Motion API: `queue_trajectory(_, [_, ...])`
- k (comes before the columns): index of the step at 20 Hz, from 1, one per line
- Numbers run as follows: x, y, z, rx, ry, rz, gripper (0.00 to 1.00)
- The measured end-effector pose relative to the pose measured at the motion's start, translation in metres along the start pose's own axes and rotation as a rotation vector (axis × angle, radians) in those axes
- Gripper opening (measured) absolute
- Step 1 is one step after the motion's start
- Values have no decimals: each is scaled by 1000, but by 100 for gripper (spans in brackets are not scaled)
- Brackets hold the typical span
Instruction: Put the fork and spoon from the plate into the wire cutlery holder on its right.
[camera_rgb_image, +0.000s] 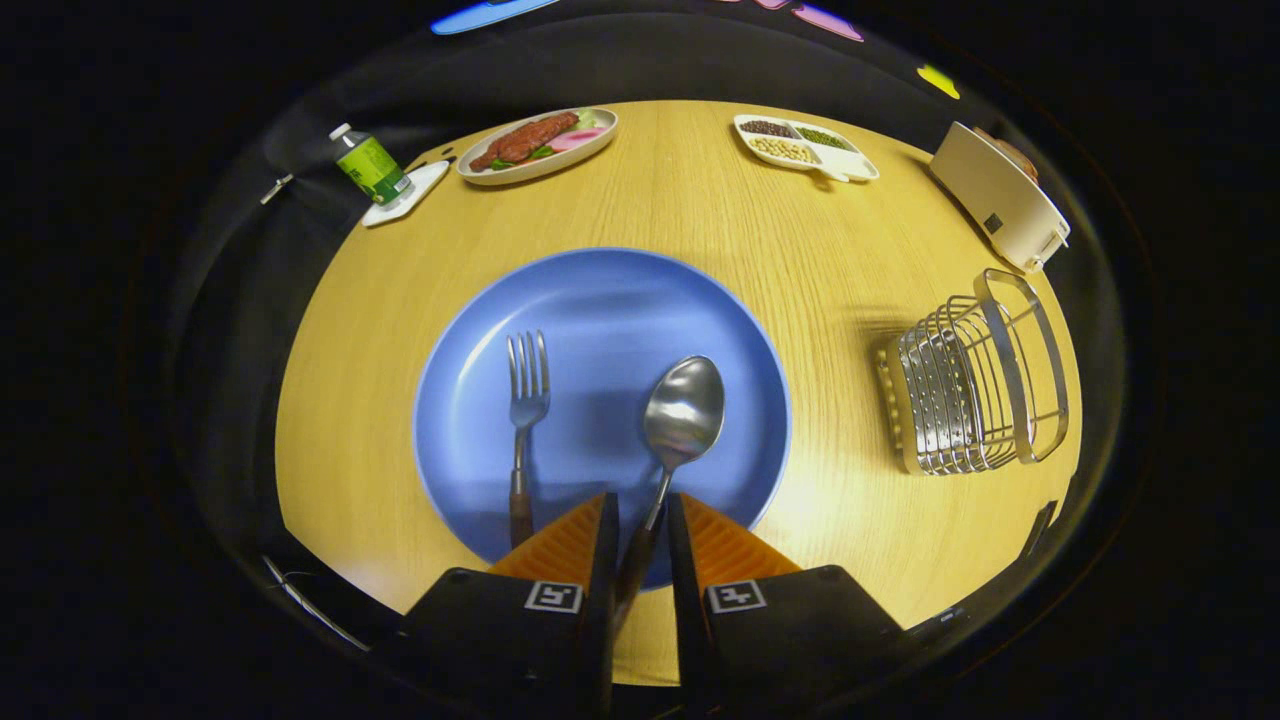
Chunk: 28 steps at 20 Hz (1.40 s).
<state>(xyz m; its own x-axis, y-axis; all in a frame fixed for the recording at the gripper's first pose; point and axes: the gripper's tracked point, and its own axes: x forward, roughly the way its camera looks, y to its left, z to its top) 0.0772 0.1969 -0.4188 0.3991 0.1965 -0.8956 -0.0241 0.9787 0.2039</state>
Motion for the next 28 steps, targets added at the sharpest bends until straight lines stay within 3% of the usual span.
queue_trajectory(2, [1, 0, 2, -5, 0, 5, 22])
queue_trajectory(5, [-2, 7, 3, -11, -3, 76, 8])
queue_trajectory(10, [-20, 4, 25, -2, -87, 120, 8])
queue_trajectory(21, [-114, -23, 72, -18, -207, 246, 8])
queue_trajectory(28, [-160, -112, 90, -47, -214, 169, 8])
